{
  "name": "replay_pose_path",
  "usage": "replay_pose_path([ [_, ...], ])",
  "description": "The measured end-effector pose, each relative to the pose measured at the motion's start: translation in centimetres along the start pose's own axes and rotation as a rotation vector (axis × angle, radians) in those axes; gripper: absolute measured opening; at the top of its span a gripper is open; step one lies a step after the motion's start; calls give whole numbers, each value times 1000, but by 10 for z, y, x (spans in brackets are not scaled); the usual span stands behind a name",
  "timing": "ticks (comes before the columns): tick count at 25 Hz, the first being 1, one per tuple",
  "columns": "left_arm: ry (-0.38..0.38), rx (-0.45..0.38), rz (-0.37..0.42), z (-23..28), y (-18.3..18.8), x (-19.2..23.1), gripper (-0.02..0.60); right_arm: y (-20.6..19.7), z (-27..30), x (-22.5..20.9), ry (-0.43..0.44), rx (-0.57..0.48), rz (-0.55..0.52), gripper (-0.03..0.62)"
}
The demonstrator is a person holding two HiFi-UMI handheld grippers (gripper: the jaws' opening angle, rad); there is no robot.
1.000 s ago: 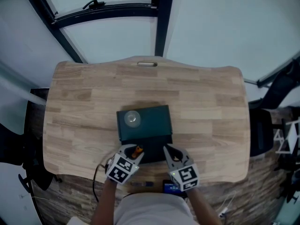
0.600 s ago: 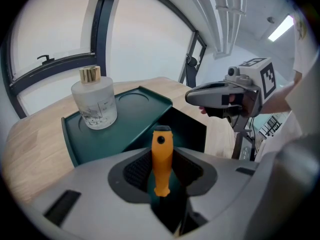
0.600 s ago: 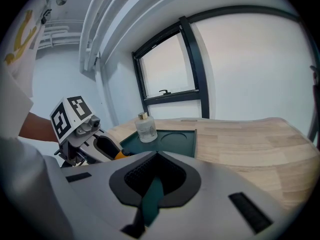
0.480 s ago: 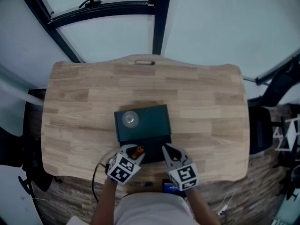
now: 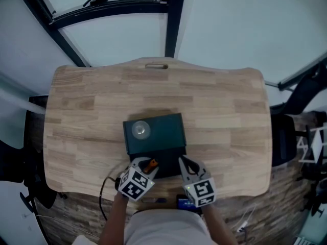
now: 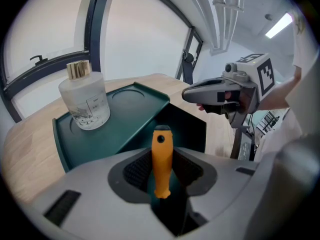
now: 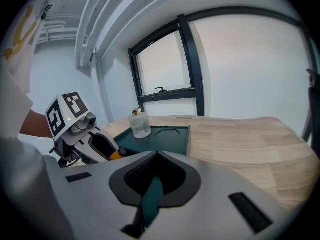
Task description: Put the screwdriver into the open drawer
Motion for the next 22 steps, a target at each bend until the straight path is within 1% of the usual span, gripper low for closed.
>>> replay_pose_path([
  [7,-9,13,10,5,1,1,126,-3,3,-2,-17,14,-10,-3],
  [14,-30,48,24,7,1,-1,126,-10,5,-1,-14,30,-7,-3],
  [22,-59,91,63,13,1,-9,126,-11,6,-3,-25,27,13,-3],
])
Point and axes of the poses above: the fingertips, and each gripper's own axes: z forward along the fingers, x to its left, y out of its top, the point moved 6 cm from there along -z, backward along the fingers, and after that the axes turned 3 degrees about y, right-handed, at the moved point
